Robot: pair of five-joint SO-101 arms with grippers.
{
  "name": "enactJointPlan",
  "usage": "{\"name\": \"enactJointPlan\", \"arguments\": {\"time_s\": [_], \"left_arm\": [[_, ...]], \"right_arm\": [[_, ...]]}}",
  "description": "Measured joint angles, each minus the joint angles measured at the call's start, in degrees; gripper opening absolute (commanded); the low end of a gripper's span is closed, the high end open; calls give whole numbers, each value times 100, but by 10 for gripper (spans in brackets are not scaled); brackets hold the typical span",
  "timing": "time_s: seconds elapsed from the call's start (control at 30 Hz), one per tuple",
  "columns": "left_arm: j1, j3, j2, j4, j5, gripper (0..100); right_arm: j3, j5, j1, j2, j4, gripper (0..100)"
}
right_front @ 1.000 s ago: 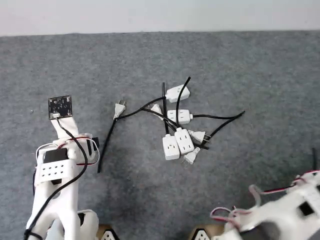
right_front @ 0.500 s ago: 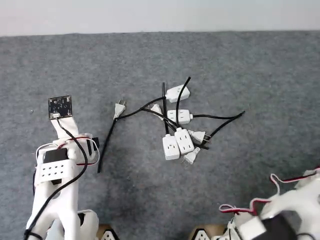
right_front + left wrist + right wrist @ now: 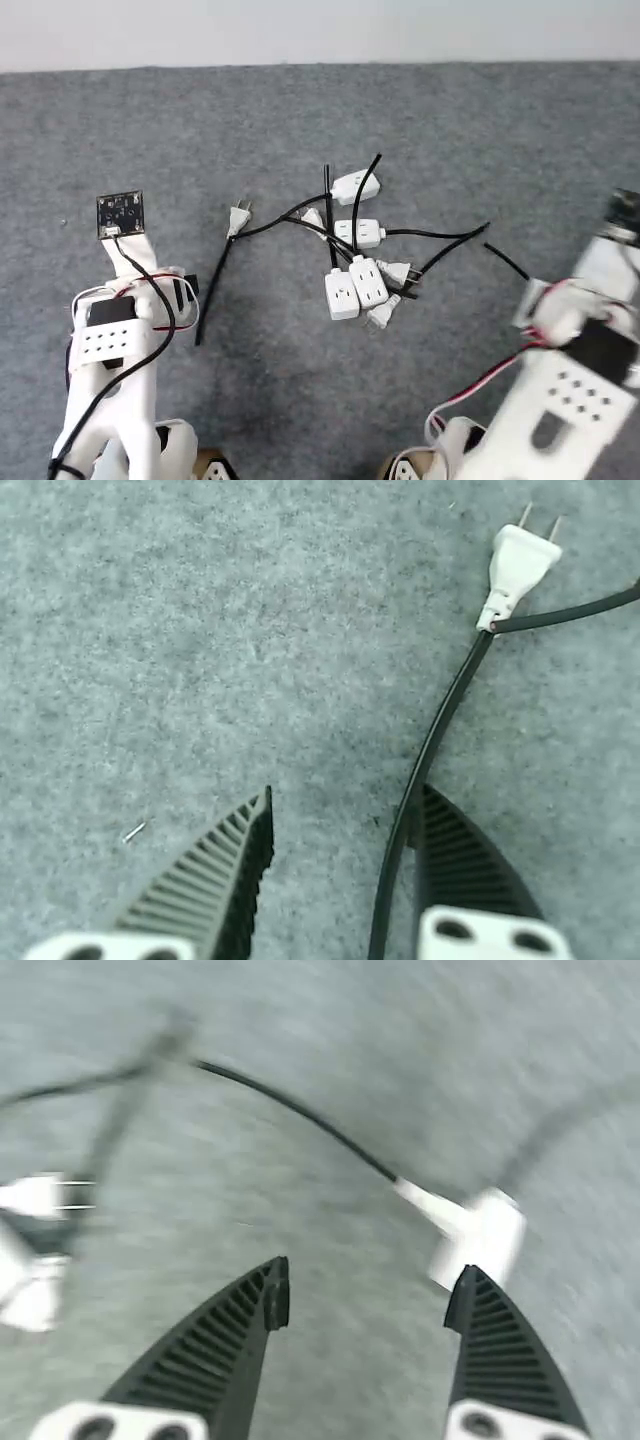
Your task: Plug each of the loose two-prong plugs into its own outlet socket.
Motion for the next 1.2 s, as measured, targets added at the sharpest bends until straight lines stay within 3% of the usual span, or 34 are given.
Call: {"name": "enactJointPlan", "arguments": {"time_s": [0.17,0.33,0.83,1.2], "left_arm": [[0,0,0,0,18,214],[0,0,0,0,18,214],[0,0,0,0,18,214],[0,0,0,0,18,214]], "right_arm": [[475,-167,-1881,9,-651,163],[1152,44,-3068,642,-1987,203],[1178,563,-4141,3367,-3763,223],[633,563,-4343,4527,-3912,223]]}}
